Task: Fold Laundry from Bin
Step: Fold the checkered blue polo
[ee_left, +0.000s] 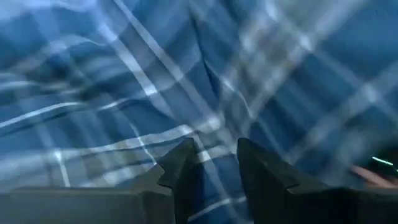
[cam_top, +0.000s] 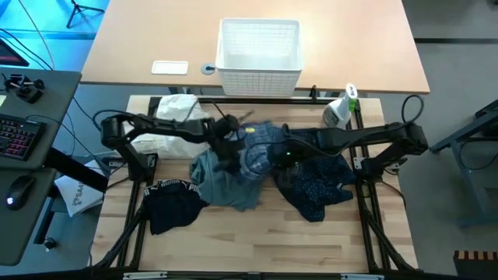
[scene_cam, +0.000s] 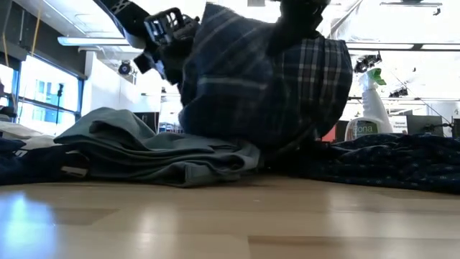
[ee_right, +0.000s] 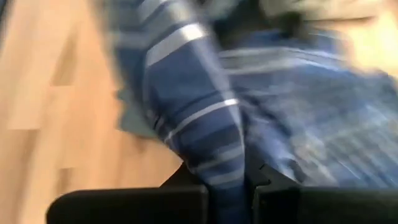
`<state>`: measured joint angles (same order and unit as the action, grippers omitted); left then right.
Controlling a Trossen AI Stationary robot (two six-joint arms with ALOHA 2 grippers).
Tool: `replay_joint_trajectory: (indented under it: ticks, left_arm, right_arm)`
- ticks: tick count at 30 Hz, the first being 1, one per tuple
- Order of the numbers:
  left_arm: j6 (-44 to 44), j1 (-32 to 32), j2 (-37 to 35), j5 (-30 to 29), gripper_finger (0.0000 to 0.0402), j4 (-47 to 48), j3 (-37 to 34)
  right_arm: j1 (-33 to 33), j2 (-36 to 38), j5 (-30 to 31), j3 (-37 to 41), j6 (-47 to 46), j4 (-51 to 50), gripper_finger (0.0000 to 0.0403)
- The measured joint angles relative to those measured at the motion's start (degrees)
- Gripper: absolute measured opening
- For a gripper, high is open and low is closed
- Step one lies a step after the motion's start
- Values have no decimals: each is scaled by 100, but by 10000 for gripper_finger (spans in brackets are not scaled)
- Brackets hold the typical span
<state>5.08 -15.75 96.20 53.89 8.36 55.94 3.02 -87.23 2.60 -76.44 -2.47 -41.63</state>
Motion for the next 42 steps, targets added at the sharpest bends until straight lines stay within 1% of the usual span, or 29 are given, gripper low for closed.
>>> replay_joint_trajectory:
  ticks: [2, 5, 7, 10, 12, 14, 16, 18, 20, 23, 26, 28, 31, 33, 35, 38, 40, 42]
  left_arm:
    - [-158, 182, 113, 112, 93, 48, -76]
    - [-261, 302, 135, 38, 69, 76, -74]
    - [-177, 235, -27, -84, 50, 163, -71]
    - [-291, 12, -527, -446, 22, 500, -32]
    - [-480, -183, -949, -881, 7, 786, 47]
    - [-613, -383, -1366, -1550, 3, 1043, 157]
    - [-626, -578, -1736, -2331, 4, 1005, 276]
    - [-731, -775, -1959, -2774, 3, 747, 387]
    - [-773, -989, -1995, -2884, 1, 455, 537]
    - [-723, -1290, -1807, -2942, 1, 48, 858]
    - [-903, -1544, -1567, -3058, 0, 31, 1298]
    - [-1086, -1659, -1475, -3317, 0, 96, 1627]
    - [-1473, -1780, -1460, -3812, 0, 218, 2067]
    - [-1684, -1846, -1462, -4002, 0, 400, 2332]
    - [-1799, -1890, -1462, -4028, 0, 600, 2539]
    - [-1864, -1879, -1473, -4001, 0, 928, 2608]
    - [-1829, -1836, -1467, -3914, 0, 1280, 2604]
    - [-1779, -1753, -1450, -3895, 0, 1585, 2601]
  right_arm:
    - [48, 157, 399, 0, 110, -41, 11]
    - [101, 345, 807, 0, 380, -63, 11]
    - [101, 478, 983, 0, 398, -74, 11]
    - [94, 702, 1095, 0, 310, -104, 11]
    - [94, 857, 1099, -2, 264, -96, 11]
    - [105, 989, 1115, -2, 251, -58, 11]
    - [112, 1098, 1239, -4, 356, -18, 11]
    - [112, 1181, 1432, -4, 535, 77, 11]
    - [111, 1205, 1647, -36, 751, 200, 11]
    - [64, 1158, 2133, -336, 1193, 222, 11]
    - [-23, 1021, 2902, -806, 1837, 275, 11]
    - [-113, 892, 3384, -1146, 2295, 285, 11]
    - [-248, 683, 3640, -1580, 2768, 230, 11]
    - [-290, 512, 3530, -1737, 2727, 36, 11]
    - [-287, 324, 3073, -1731, 2309, -319, 11]
    - [-155, 12, 2017, -1381, 1327, -588, 11]
    - [-40, -143, 1156, -1089, 1007, -575, 11]
    - [16, -248, 472, -930, 810, -548, 11]
